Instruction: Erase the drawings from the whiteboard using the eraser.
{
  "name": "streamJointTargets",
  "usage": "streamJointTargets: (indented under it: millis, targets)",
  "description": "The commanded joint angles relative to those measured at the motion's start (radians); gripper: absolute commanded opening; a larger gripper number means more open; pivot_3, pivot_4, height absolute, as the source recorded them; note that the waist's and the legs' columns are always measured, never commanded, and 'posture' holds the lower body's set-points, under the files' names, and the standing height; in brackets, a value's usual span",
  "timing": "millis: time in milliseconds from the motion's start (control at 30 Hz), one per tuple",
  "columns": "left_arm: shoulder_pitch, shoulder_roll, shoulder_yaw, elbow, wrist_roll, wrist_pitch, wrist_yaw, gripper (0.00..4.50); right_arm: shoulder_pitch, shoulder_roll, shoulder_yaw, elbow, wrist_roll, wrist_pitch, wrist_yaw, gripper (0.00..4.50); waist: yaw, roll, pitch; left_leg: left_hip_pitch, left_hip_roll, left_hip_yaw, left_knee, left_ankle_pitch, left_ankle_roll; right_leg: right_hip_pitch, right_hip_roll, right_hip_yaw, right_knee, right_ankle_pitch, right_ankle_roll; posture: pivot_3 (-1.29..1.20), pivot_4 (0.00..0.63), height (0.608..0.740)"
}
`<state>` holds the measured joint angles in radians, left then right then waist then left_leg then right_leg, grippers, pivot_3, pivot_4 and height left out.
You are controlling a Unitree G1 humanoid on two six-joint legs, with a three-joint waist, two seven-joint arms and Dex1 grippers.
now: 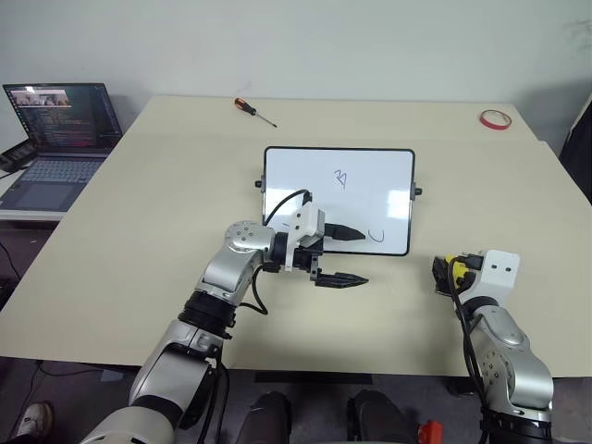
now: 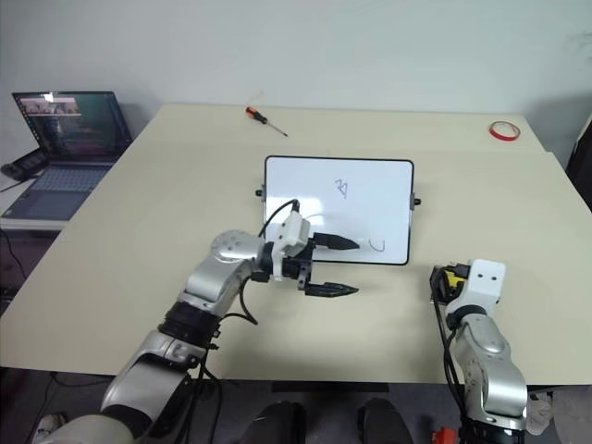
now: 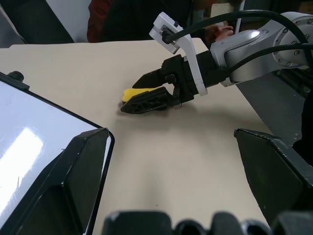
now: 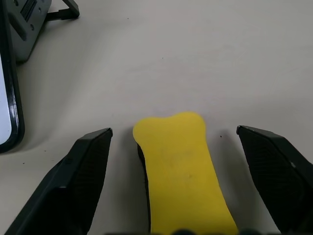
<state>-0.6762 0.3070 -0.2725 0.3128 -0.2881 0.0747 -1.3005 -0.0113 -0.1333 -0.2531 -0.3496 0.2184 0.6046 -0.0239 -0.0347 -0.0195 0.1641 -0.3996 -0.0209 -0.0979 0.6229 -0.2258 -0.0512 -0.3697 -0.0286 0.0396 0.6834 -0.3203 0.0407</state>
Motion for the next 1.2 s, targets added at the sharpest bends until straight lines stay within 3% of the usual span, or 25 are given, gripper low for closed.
streamJointTargets:
  millis: [33,200,267,667,1033,1200]
  targets:
    - [-0.027,-0.011,0.014,-0.005,0.0,-0.021,-0.002,4.5,-0.012,-0.004,-0.021,-0.015,0.007,-0.009,-0.003,3.51,0.0,0.0,0.0,0.0,0.0,0.0,0.0,0.0,0.0,0.0,0.0,0.0,0.0,0.0,0.0,0.0,0.15,0.74]
    - [-0.039,-0.021,0.015,0.009,0.005,-0.033,0.005,4.5,-0.013,-0.004,-0.025,-0.008,0.006,-0.012,-0.004,1.7,0.0,0.0,0.0,0.0,0.0,0.0,0.0,0.0,0.0,0.0,0.0,0.0,0.0,0.0,0.0,0.0,0.15,0.74]
    - [-0.044,-0.024,0.016,0.013,0.006,-0.034,0.004,4.5,-0.015,-0.002,-0.027,-0.009,0.008,-0.012,-0.006,1.27,0.0,0.0,0.0,0.0,0.0,0.0,0.0,0.0,0.0,0.0,0.0,0.0,0.0,0.0,0.0,0.0,0.15,0.74]
    - [-0.033,-0.036,0.028,-0.056,0.007,-0.021,0.057,4.5,-0.013,-0.014,0.008,-0.035,-0.045,-0.085,-0.019,1.25,0.0,0.0,0.0,0.0,0.0,0.0,0.001,0.0,0.0,0.0,0.0,0.0,0.001,0.0,0.0,0.0,0.15,0.74]
    - [0.03,-0.08,0.108,-0.133,0.185,-0.115,0.527,4.5,-0.115,-0.028,0.071,-0.003,-0.135,-0.236,-0.023,1.25,-0.001,0.0,0.0,0.001,0.0,0.0,0.002,0.0,0.0,0.0,0.0,0.001,0.004,0.0,0.0,0.0,0.15,0.74]
    - [0.134,-0.074,0.117,-0.155,0.24,-0.13,0.643,4.5,-0.226,-0.045,0.14,0.078,-0.167,-0.347,0.027,1.25,-0.001,0.0,0.0,0.001,0.0,0.001,0.003,0.0,0.0,0.0,0.0,0.001,0.005,0.0,0.0,0.0,0.15,0.74]
